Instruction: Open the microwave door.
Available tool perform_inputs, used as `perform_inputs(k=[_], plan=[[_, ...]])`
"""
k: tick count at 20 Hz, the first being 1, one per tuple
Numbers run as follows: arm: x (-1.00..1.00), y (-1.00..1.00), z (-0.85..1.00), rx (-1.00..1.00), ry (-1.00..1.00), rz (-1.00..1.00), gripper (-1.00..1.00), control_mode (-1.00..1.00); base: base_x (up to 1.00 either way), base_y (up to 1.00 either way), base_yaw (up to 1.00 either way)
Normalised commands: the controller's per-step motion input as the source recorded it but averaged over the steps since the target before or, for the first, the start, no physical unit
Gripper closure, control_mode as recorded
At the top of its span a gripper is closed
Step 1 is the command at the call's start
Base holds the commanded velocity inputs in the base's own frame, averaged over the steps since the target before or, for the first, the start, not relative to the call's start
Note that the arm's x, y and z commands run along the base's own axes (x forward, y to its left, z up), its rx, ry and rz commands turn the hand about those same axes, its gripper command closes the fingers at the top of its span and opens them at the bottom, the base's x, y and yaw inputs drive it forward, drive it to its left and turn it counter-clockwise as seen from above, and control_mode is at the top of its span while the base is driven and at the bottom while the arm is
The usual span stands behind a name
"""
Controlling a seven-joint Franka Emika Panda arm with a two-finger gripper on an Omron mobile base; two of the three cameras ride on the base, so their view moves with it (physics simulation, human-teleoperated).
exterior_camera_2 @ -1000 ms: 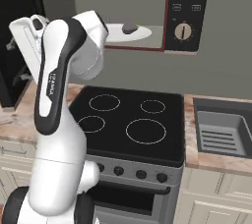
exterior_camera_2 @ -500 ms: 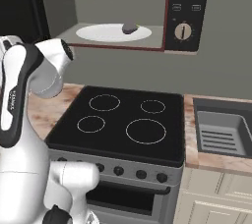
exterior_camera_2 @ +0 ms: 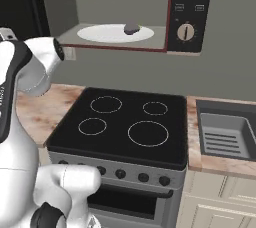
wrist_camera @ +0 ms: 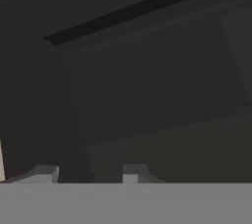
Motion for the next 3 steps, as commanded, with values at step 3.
perform_inputs(k=[3], plan=[[0.0,0.95,0.0,0.0,0.0,-0.04,-1.0,-1.0,0.0,0.0,0.0]])
